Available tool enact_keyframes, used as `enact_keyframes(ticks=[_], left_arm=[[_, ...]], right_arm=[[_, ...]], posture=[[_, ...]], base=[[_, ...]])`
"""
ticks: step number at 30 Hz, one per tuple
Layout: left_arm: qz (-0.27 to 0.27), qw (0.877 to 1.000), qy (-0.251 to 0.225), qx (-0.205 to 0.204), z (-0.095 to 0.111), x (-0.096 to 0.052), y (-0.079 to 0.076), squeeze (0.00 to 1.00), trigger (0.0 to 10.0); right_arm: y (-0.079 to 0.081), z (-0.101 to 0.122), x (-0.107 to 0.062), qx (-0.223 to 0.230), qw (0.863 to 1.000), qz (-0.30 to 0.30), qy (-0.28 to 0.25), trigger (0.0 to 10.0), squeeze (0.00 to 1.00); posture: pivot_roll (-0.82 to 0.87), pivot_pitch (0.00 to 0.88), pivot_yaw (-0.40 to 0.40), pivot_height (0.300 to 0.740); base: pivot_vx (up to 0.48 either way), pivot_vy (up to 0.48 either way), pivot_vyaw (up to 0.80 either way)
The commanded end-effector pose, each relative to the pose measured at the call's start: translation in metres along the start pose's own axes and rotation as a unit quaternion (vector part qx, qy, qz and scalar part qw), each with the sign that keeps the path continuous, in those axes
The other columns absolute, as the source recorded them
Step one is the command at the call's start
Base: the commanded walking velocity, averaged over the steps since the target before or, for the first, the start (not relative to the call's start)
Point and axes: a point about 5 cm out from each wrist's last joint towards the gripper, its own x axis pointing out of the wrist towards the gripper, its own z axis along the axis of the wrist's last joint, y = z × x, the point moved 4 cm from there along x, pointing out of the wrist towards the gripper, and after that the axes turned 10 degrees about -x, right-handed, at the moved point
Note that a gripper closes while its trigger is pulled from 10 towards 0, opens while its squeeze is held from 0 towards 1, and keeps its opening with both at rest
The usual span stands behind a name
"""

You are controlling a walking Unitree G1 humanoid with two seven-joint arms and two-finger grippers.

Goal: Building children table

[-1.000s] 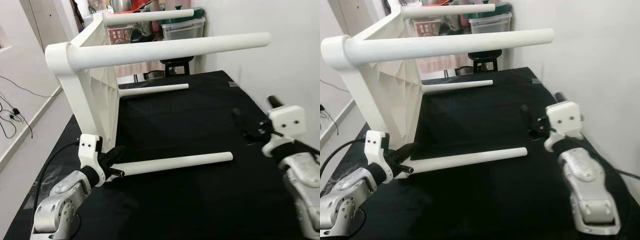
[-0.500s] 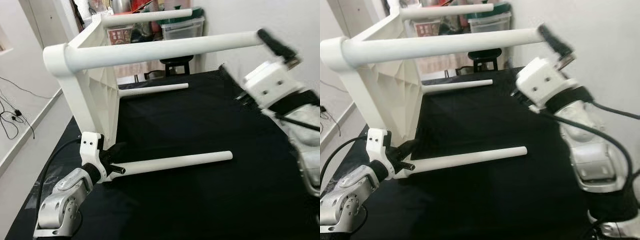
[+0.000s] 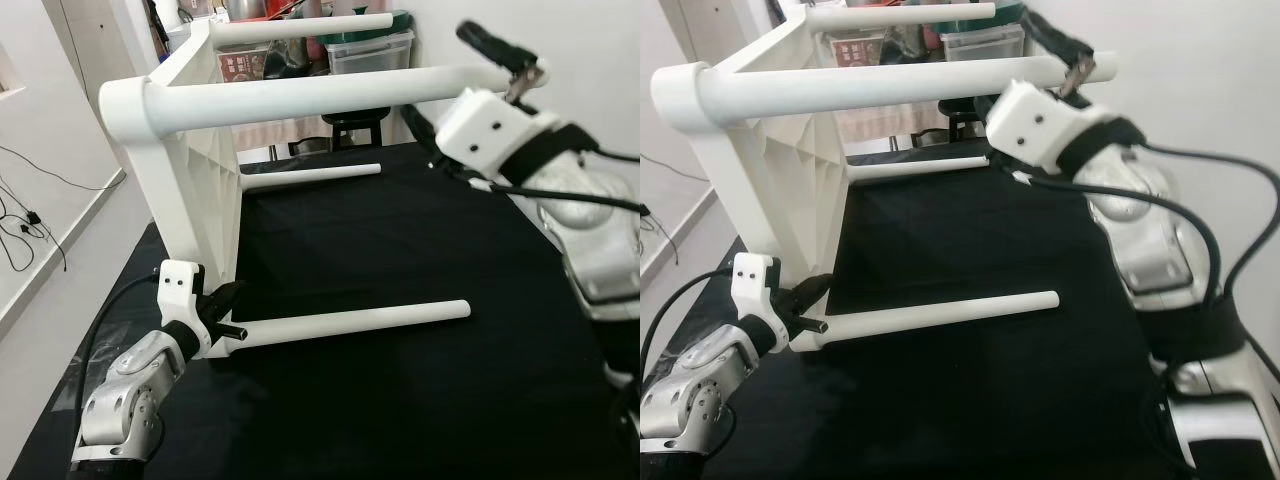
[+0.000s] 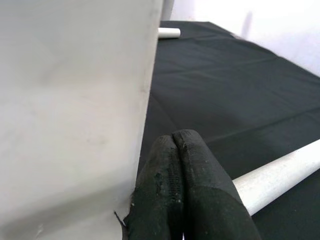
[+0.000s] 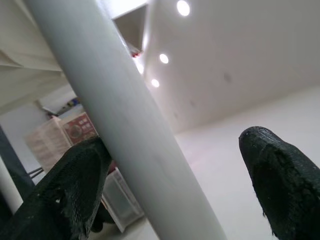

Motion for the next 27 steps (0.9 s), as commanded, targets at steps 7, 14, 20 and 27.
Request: enact_keyframes(ticks=[7,14,20,27], left_arm=[[0.030,0.999,-0.018,0.000,0.008,0.004,0.012,0.00,10.0],[0.035,0.999,-0.021,-0.006,0.005,0.008,0.012,0.00,10.0],[0.032,0.999,-0.017,-0.010,0.001,0.012,0.009,0.00,10.0],[0.051,0.998,-0.036,-0.006,0.009,0.020,0.016,0.00,10.0]], right_arm=[[0.010,0.009,0.021,-0.033,0.998,0.052,-0.032,10.0,0.00],[0.003,0.008,0.031,-0.053,0.996,0.061,-0.033,10.0,0.00],[-0.002,0.008,0.034,-0.059,0.995,0.065,-0.037,0.0,0.00],[-0.005,0.007,0.034,-0.064,0.995,0.071,-0.040,0.0,0.00]], posture=[[-0.09,0.024,0.021,0.740],[-0.10,0.063,0.001,0.740],[-0.10,0.080,-0.005,0.740],[-0.11,0.090,-0.011,0.740]], base=[[0.000,0.000,0.00],[0.000,0.000,0.00],[0.000,0.000,0.00],[0.000,0.000,0.00]])
